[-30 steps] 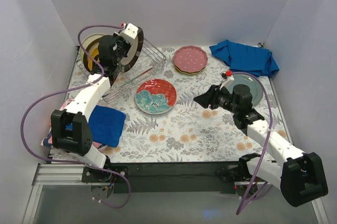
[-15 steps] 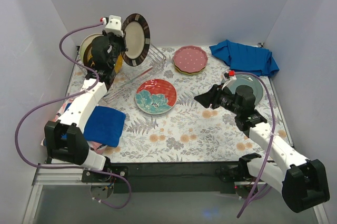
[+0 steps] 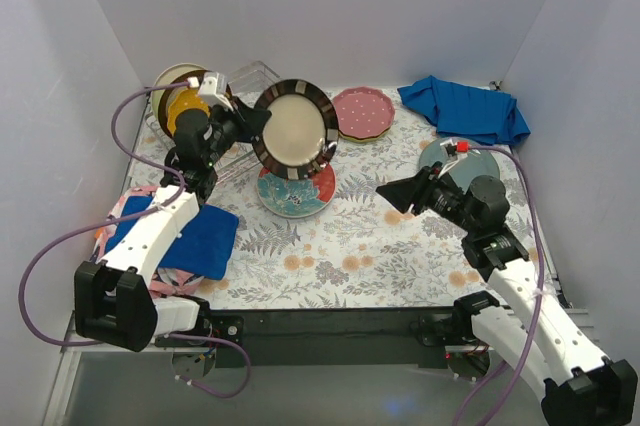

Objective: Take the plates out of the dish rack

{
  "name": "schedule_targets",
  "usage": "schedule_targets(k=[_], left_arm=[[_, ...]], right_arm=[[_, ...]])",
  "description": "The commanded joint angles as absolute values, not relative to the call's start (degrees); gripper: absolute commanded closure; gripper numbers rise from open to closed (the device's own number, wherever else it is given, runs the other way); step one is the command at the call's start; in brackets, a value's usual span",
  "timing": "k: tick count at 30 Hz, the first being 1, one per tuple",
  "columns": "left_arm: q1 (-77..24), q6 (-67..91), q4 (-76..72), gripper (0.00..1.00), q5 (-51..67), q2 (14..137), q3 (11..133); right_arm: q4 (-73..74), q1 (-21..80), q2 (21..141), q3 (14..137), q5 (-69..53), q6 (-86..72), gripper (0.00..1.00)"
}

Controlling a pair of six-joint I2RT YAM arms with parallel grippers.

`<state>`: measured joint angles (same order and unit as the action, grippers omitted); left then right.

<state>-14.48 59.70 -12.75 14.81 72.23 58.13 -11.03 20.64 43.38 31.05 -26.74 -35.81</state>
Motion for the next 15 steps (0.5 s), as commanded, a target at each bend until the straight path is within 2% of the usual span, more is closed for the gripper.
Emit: schedule_targets(k=[1,3,15], left_arm=[[-15.29,76.98,-29.51,1.0,24.6,70.4,50.66],[-16.43,79.79,-35.65,1.0,27.76,71.89,48.44],[-27.24,79.28,-43.59,1.0,30.76,88.14,49.83]], right_arm=[[-9.76,20.74,37.19,31.9,-26.9,-37.88,0.45],[-8.18,20.74,35.78,32.86,-26.37,-37.44,0.45],[-0.35,20.66,29.71,35.24,-21.45,-33.84,0.44]])
